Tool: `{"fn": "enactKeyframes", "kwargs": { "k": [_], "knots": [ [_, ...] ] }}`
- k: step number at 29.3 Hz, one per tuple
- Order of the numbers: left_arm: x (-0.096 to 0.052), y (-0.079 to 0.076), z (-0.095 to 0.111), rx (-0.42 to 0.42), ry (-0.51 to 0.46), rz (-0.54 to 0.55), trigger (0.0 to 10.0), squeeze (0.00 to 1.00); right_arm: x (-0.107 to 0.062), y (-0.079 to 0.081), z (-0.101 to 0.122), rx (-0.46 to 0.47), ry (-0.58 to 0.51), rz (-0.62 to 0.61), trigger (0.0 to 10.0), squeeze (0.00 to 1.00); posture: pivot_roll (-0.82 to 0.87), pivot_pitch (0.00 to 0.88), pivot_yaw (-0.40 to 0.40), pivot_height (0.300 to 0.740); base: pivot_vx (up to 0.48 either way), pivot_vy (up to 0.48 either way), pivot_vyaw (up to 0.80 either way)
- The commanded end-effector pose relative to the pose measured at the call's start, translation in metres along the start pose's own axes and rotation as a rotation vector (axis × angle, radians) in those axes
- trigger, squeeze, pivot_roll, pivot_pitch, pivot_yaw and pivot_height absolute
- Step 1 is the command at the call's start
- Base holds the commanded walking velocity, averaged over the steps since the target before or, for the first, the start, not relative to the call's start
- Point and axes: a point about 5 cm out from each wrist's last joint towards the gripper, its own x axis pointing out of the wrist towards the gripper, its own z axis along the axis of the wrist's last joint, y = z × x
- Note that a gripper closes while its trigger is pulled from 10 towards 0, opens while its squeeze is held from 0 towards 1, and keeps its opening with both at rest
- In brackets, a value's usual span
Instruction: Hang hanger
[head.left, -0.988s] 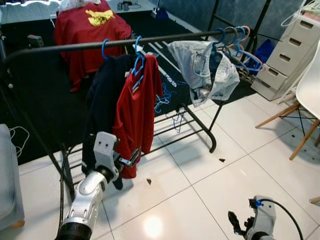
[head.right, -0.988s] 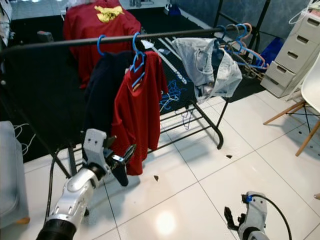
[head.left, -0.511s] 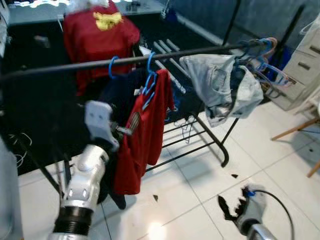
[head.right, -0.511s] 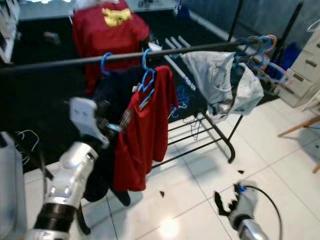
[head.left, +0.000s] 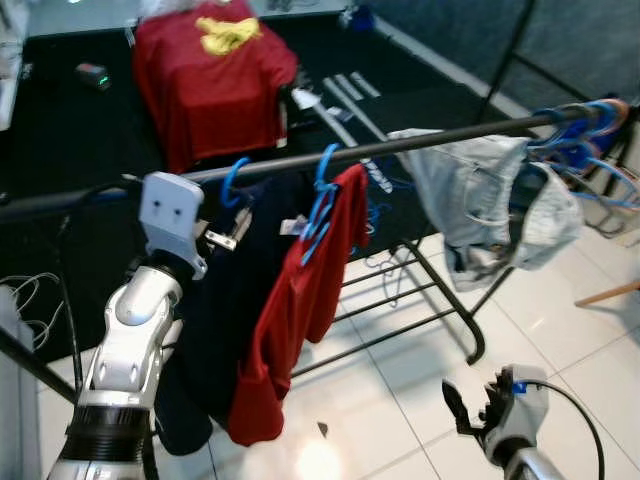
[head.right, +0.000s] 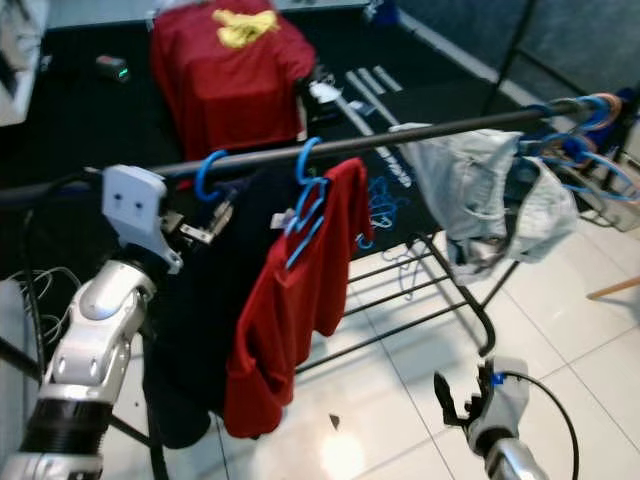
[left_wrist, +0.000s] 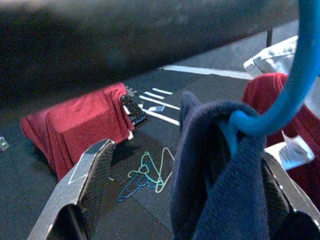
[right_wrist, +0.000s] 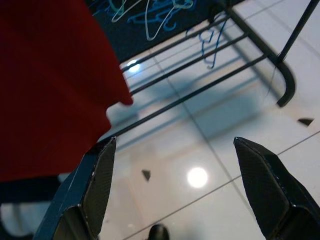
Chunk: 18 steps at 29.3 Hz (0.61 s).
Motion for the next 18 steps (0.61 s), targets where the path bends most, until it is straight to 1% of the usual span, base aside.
{"fn": "enactKeyframes", "kwargs": {
  "k": [1,6,7,9,10,11,12,14,15,16,17,18],
  "knots": [
    [-0.008,-0.001,-0.012,0.031,0.078,-0.024,10.0,0.00,-0.006,-0.004,-0.007,0.015,0.031,-0.014,10.0,0.00,0.02,0.178,-0.063,0.740,0.000,0.000,0.00],
    [-0.009,-0.005,-0.014,0.034,0.097,-0.062,10.0,0.00,-0.006,-0.003,-0.007,0.015,0.035,-0.014,10.0,0.00,0.02,0.178,-0.063,0.740,0.000,0.000,0.00],
    [-0.010,-0.009,-0.016,0.037,0.110,-0.103,10.0,0.00,-0.006,-0.002,-0.007,0.016,0.036,-0.015,10.0,0.00,0.02,0.179,-0.060,0.740,0.000,0.000,0.00],
    [-0.010,-0.009,-0.016,0.037,0.110,-0.103,10.0,0.00,-0.006,-0.002,-0.007,0.016,0.036,-0.015,10.0,0.00,0.02,0.179,-0.060,0.740,0.000,0.000,0.00],
    [-0.011,-0.014,-0.018,0.047,0.135,-0.151,10.0,0.00,-0.005,0.000,-0.007,0.017,0.036,-0.014,10.0,0.00,0.02,0.178,-0.058,0.740,0.000,0.000,0.00],
    [-0.011,-0.014,-0.018,0.047,0.135,-0.151,10.0,0.00,-0.005,0.000,-0.007,0.017,0.036,-0.014,10.0,0.00,0.02,0.178,-0.058,0.740,0.000,0.000,0.00],
    [-0.013,-0.018,-0.022,0.060,0.169,-0.191,10.0,0.00,-0.005,0.002,-0.007,0.019,0.036,-0.013,10.0,0.00,0.02,0.178,-0.058,0.740,0.000,0.000,0.00],
    [-0.013,-0.018,-0.022,0.060,0.169,-0.191,10.0,0.00,-0.005,0.002,-0.007,0.019,0.036,-0.013,10.0,0.00,0.02,0.178,-0.058,0.740,0.000,0.000,0.00],
    [-0.015,-0.020,-0.030,0.077,0.247,-0.216,10.0,0.00,-0.004,0.004,-0.007,0.019,0.035,-0.013,10.0,0.00,0.02,0.178,-0.058,0.740,0.000,0.000,0.00],
    [-0.017,-0.020,-0.039,0.084,0.332,-0.200,10.0,0.00,-0.004,0.004,-0.007,0.020,0.036,-0.012,10.0,0.00,0.02,0.178,-0.058,0.740,0.000,0.000,0.00],
    [-0.017,-0.020,-0.039,0.084,0.332,-0.200,10.0,0.00,-0.004,0.004,-0.007,0.020,0.036,-0.012,10.0,0.00,0.02,0.178,-0.058,0.740,0.000,0.000,0.00],
    [-0.019,-0.019,-0.044,0.086,0.388,-0.183,10.0,0.00,-0.005,0.004,-0.008,0.020,0.038,-0.012,10.0,0.00,0.02,0.175,-0.057,0.740,0.000,0.000,0.00]
  ]
}}
